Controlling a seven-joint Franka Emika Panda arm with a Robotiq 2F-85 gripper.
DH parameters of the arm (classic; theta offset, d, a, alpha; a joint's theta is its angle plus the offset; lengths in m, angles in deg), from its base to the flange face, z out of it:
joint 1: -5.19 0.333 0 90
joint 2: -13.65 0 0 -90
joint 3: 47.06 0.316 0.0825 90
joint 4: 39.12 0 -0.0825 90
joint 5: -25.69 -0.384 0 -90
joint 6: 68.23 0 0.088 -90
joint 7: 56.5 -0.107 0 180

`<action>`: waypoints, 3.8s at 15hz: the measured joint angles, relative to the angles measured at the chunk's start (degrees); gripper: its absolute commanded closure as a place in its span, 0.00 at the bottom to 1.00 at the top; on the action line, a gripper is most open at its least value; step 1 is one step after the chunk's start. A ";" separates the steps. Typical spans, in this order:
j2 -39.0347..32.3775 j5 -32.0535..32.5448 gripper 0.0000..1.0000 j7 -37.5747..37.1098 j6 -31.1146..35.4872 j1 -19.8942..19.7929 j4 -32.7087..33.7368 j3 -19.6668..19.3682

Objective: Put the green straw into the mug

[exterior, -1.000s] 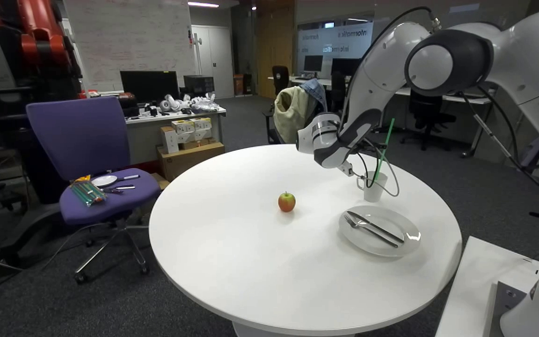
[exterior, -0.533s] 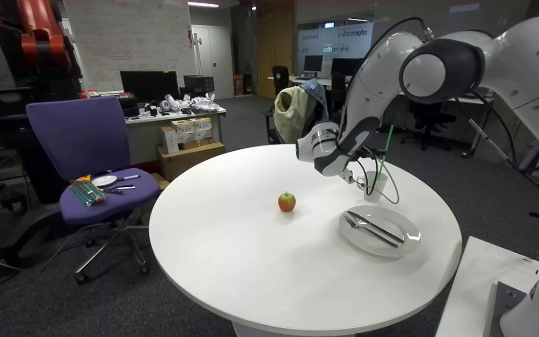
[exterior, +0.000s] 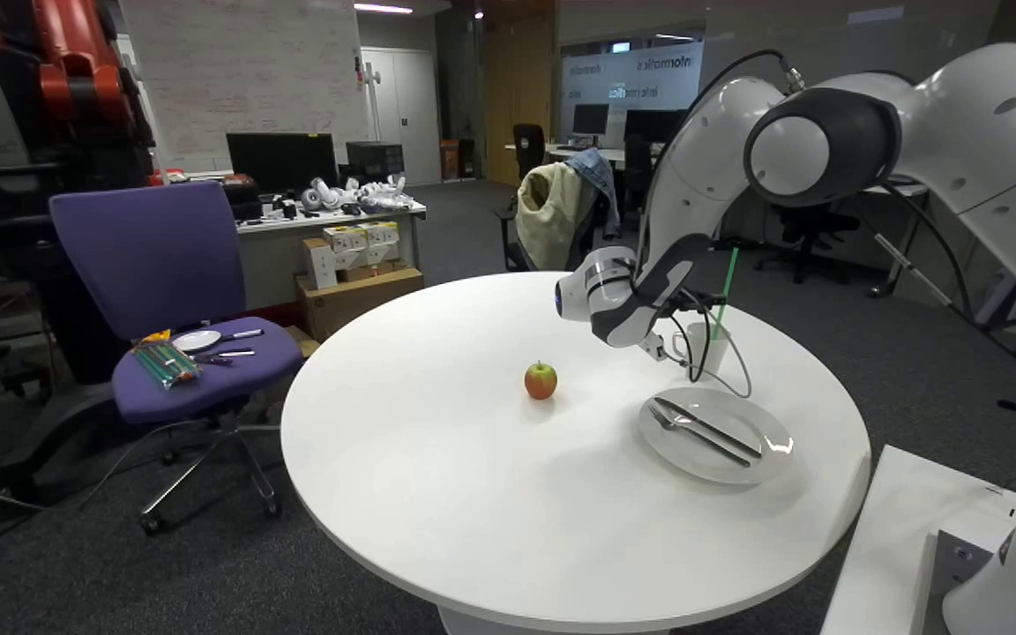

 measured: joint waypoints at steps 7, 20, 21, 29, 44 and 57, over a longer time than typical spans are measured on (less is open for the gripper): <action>-0.95 0.20 0.38 -0.35 0.00 0.14 0.00 0.18; 8.33 -11.38 0.00 4.04 -0.19 -0.64 4.96 2.26; 9.48 -14.02 0.00 4.50 -0.20 -0.64 5.94 2.43; 16.98 -23.02 0.00 -0.15 10.29 1.11 6.83 2.41; 27.90 -36.61 0.00 -8.66 44.31 -2.64 -4.46 -0.45; 30.00 -77.22 0.00 6.66 52.30 -8.48 -11.72 1.26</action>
